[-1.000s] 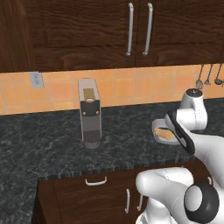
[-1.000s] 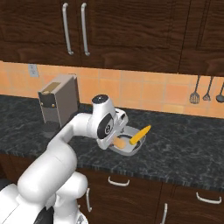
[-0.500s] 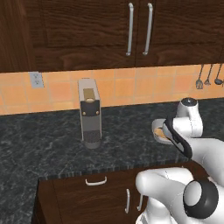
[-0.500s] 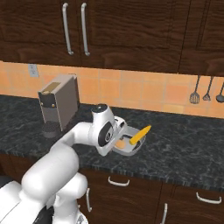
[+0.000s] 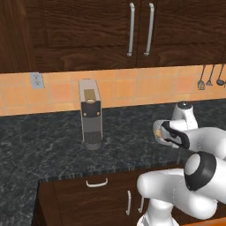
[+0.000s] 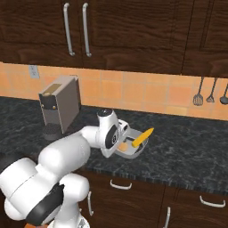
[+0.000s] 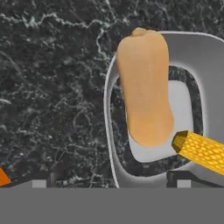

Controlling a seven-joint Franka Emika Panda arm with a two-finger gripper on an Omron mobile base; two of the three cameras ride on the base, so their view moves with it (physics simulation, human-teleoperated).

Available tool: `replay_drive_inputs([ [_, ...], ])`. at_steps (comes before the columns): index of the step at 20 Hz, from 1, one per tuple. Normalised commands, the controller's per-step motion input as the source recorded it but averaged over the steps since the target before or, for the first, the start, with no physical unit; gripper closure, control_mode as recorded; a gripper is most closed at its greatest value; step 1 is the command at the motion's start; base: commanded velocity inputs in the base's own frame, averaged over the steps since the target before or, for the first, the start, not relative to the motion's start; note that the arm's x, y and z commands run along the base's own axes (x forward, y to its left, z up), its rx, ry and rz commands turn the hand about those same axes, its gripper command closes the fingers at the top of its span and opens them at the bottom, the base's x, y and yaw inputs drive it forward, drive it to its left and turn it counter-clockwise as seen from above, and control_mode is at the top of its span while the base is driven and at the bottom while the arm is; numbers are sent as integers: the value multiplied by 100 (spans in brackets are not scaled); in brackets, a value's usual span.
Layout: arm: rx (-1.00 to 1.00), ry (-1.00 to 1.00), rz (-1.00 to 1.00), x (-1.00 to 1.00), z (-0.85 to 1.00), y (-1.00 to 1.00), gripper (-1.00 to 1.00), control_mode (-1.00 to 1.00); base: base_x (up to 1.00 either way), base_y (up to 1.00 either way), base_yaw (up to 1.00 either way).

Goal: Take the meat container that has the shrimp and place it on the second highest rack of the freezer. Then take the vegetable container that has the corn and squash and place it on the highest rack of the freezer.

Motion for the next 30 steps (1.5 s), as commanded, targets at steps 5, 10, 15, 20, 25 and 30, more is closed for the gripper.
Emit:
replay_drive_inputs([
  [5,8,2,-3,2,-21,-34,-100,-100,0,0,0],
  [10,2,0,-4,14,-33,-16,-100,-100,0,0,0],
  [15,0,0,-5,17,-30,0,-100,-100,0,0,0],
  [20,0,1,-4,21,-27,0,-100,-100,0,0,0],
  [25,0,0,-4,20,-30,0,-100,-100,0,0,0],
  [30,0,0,-1,11,-16,0,-100,-100,0,0,0],
])
